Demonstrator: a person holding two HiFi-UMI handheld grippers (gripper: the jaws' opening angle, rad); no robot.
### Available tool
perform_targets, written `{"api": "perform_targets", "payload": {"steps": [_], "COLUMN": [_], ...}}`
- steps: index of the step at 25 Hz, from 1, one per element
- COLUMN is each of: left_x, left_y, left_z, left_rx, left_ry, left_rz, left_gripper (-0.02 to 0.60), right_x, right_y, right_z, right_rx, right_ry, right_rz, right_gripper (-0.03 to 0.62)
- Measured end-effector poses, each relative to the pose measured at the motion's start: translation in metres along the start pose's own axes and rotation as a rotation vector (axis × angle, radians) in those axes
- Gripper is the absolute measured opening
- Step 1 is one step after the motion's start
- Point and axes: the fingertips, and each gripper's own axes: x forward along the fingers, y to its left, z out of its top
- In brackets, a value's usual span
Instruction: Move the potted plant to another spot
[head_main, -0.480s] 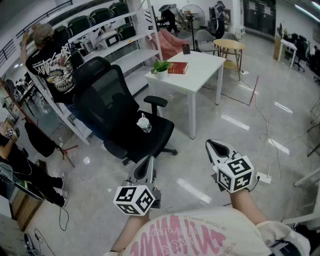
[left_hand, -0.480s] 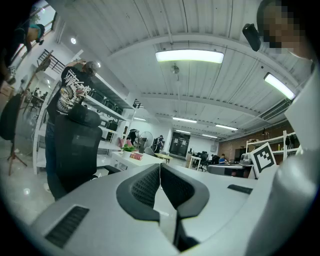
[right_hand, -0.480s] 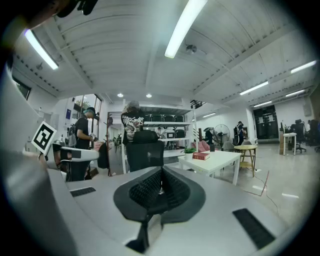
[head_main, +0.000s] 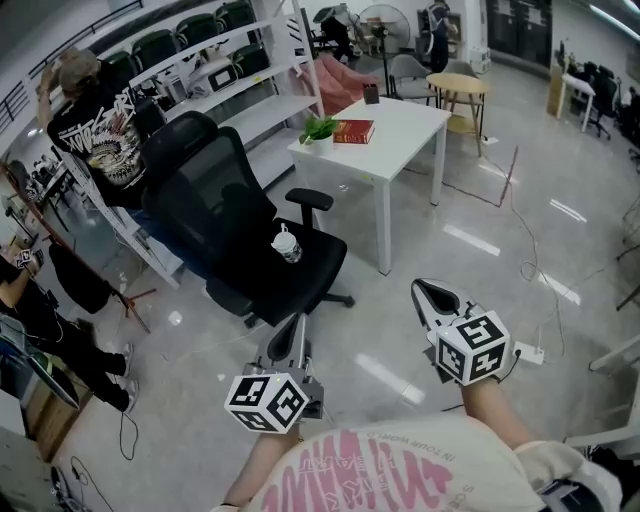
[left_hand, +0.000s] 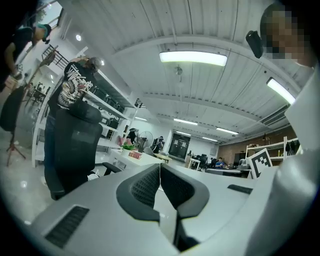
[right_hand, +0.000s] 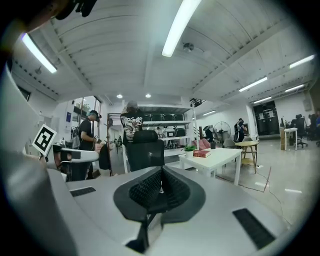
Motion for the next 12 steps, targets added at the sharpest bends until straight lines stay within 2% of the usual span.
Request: {"api": "perform_targets", "payload": {"steps": [4, 8, 12], "left_x": [0.006, 0.016, 0.045], "left_y": [0.000, 0.013, 0.028], "left_z": [-0.008, -0.017, -0.023], "left_rx": [-0.011, -0.077, -0.110], "left_ry": [0.013, 0.002, 0.018], "left_rz": [0.000, 0.003, -0.004], "left_gripper": [0.025, 0.025, 0.025], "right_x": [0.004, 0.019, 0.047], "right_y": [-0.013, -0.018, -0.024], "right_z": [-0.008, -0.028, -0.033], "right_rx": [0.038, 0.045, 0.041], "right_ry": [0.013, 0.061, 0.070], "right_rz": [-0.003, 0.007, 0.034], "right_gripper": [0.015, 0.015, 0.015]}}
